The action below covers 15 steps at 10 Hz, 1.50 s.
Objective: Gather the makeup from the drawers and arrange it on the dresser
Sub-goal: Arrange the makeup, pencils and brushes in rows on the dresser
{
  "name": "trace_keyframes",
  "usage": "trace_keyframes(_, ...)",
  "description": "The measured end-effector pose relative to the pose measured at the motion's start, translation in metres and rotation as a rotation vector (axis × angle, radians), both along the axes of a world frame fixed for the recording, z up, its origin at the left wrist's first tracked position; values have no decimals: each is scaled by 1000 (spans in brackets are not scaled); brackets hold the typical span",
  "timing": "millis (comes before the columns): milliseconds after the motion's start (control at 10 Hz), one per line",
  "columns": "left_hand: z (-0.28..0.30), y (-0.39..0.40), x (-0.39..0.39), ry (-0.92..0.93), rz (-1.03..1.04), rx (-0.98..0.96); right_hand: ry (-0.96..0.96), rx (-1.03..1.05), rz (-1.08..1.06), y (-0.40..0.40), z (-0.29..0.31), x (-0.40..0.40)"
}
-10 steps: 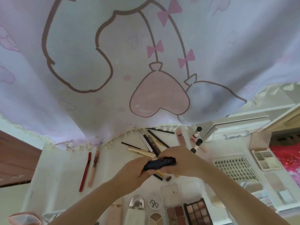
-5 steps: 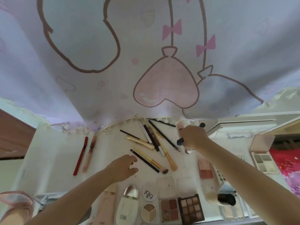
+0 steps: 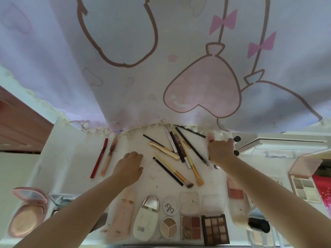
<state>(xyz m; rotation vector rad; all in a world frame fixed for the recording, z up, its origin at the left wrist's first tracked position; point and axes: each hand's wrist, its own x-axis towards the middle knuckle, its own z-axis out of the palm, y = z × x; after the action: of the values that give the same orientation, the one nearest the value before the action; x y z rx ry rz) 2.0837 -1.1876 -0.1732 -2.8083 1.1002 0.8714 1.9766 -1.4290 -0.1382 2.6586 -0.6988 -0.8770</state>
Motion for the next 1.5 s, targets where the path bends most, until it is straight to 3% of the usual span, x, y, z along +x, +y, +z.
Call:
trace_keyframes(100, -6, 4, 1, -29, 9, 85, -27, -15, 29, 4, 11, 1)
trace_keyframes(200, -14, 7, 1, -7, -14, 191, -177, 26, 140, 16, 19, 5)
trace_keyframes(300, -17, 7, 1, 23, -61, 268, -187, 206, 165, 39, 8, 10)
trace_keyframes(400, -18, 11, 1, 35, -108, 325, -146, 343, 62, 57, -20, 11)
trace_keyframes(500, -19, 15, 1, 45, -121, 347, -257, 414, -106, 65, -35, 8)
trace_keyframes(700, -24, 16, 1, 48, -124, 342, -281, 346, -36, 69, -38, -1)
trace_keyframes(900, -23, 17, 1, 48, -136, 346, -337, 392, -116, 61, -36, -4)
trace_keyframes(1000, -23, 18, 0, 57, -135, 344, -543, 428, -227, 53, -27, -7)
trace_keyframes(1100, -21, 18, 0, 68, -126, 341, -903, 375, -211, 46, -17, -11)
trace_keyframes(1200, -12, 11, -1, 93, -80, 329, -1072, 408, -209, 41, -5, -17)
trace_keyframes(1300, 11, -5, -9, 55, -8, 70, -1199, 562, -146, 46, 15, -21)
trace_keyframes(1400, 44, -24, -28, 10, -37, -309, -1174, 753, -142, 58, 31, -21)
trace_keyframes(1500, 65, -34, -49, 9, -98, -411, -1100, 1006, -310, 71, 40, -20)
